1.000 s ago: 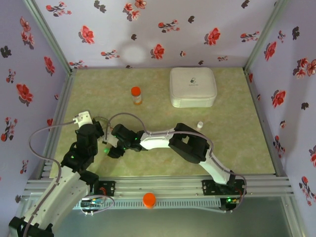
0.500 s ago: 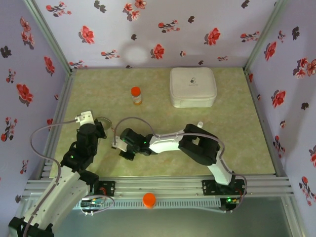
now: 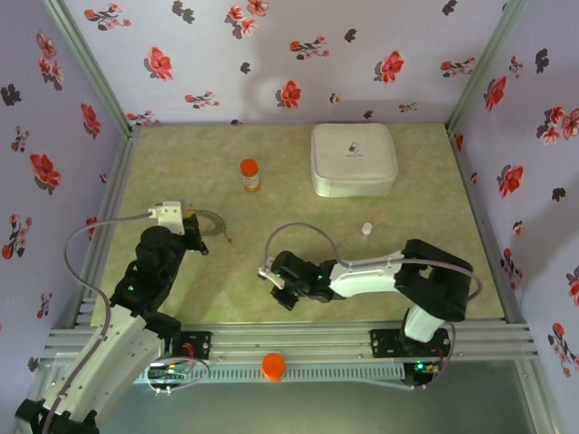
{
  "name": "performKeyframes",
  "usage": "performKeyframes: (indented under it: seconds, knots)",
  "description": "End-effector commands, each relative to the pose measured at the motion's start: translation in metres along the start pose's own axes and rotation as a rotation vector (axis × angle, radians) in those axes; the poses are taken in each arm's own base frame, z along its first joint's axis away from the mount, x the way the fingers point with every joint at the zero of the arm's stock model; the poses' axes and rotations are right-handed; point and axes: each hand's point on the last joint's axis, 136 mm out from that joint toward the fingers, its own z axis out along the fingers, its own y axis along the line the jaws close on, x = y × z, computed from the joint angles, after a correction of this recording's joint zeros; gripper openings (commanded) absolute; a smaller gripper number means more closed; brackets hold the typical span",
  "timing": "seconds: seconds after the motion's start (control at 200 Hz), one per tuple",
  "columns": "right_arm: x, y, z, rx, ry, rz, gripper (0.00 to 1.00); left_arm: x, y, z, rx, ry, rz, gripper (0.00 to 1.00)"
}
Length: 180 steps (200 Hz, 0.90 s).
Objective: Put the keys on the keyring
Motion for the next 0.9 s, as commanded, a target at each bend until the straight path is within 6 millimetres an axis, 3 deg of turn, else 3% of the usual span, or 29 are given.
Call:
performKeyframes:
  seconds: [0.0, 0.165, 0.31, 0.44, 0.585, 0.69, 0.895]
  knots:
    - [0.009, -0.024, -0.014, 0.065, -0.011, 0.235, 0.05, -0.032, -0.042, -0.007, 0.235, -0.095, 0.029, 0.0]
    - [0.019, -0.038, -0.034, 0.087, -0.027, 0.372, 0.05, -0.032, -0.079, -0.011, 0.415, -0.068, 0.06, 0.0]
    - [0.03, -0.05, -0.046, 0.122, -0.005, 0.454, 0.05, -0.021, -0.106, -0.015, 0.513, -0.03, 0.152, 0.0]
    - [0.028, -0.061, -0.054, 0.144, -0.01, 0.508, 0.05, -0.009, -0.124, -0.019, 0.579, -0.009, 0.228, 0.0]
    - [0.024, -0.08, -0.057, 0.176, -0.015, 0.607, 0.08, 0.001, -0.133, -0.02, 0.61, 0.007, 0.285, 0.0]
    - [0.033, -0.096, -0.054, 0.221, 0.027, 0.666, 0.09, 0.006, -0.135, -0.019, 0.616, 0.02, 0.308, 0.0]
    - [0.05, -0.108, -0.058, 0.297, 0.098, 0.672, 0.26, 0.012, -0.138, -0.02, 0.628, 0.035, 0.315, 0.0]
